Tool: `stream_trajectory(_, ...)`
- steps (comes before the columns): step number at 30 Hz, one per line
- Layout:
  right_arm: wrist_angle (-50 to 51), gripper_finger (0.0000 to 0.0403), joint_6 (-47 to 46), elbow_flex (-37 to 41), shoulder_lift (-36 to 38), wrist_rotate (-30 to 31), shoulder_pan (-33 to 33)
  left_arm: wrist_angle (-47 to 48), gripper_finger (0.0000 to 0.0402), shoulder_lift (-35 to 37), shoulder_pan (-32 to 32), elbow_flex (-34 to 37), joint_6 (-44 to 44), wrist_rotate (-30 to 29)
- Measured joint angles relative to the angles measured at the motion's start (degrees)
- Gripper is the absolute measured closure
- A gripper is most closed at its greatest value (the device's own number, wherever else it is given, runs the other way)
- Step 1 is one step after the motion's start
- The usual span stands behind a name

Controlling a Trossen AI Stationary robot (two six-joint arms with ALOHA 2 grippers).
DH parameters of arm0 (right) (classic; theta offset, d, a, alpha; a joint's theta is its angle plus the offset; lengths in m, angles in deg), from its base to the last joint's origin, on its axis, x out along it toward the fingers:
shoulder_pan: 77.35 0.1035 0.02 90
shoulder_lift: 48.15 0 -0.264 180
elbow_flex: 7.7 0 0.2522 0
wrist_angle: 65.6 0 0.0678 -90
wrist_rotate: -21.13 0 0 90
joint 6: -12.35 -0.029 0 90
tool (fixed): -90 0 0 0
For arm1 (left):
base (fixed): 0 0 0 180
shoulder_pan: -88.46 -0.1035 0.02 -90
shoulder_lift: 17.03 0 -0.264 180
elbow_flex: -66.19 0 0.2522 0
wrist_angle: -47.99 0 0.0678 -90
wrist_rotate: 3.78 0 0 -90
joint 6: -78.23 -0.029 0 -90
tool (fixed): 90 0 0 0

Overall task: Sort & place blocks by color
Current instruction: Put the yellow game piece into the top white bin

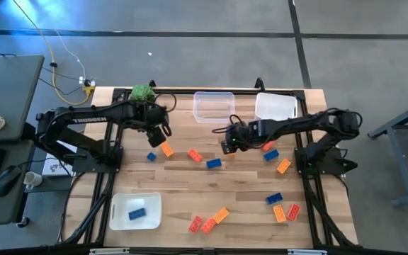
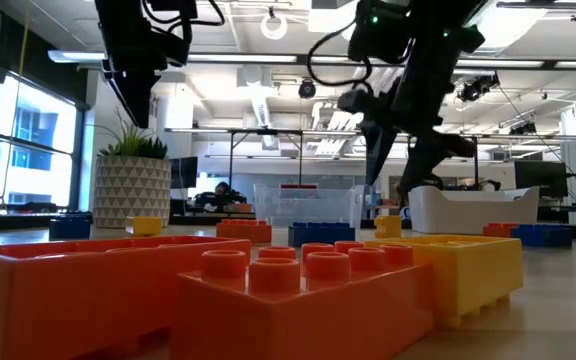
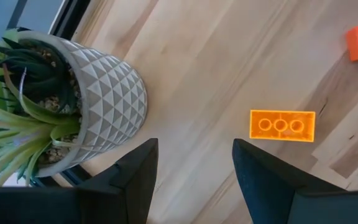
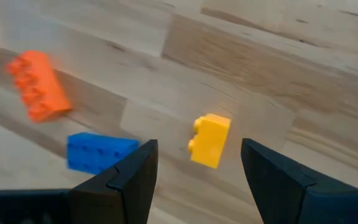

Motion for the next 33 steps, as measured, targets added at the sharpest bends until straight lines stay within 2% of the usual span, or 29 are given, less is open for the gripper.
stream_trajectory(13,-0.9,0.0185,-1.3,0.0,-7.4,0.3,0.0,-5.3,0.0209,0.0,-0.6,0.0,-0.6,1.0)
stream_trajectory(20,-2.7,0.0192,-4.3,0.0,-9.0,0.2,0.0,-7.7,0.0209,0.0,-0.6,0.0,-1.0,1.4)
stream_trajectory(23,-2.6,0.0221,-4.8,0.0,-9.0,0.2,0.0,-9.0,0.0209,0.0,-0.6,0.0,-2.4,2.0)
stream_trajectory(29,-2.7,0.0328,-6.0,0.0,-8.9,-0.3,0.1,-9.3,0.0209,0.0,-0.6,0.0,-4.9,2.4)
stream_trajectory(33,-2.7,0.0334,-6.0,0.0,-8.8,-0.3,0.1,-9.5,0.0209,0.0,-0.6,0.0,-6.4,2.4)
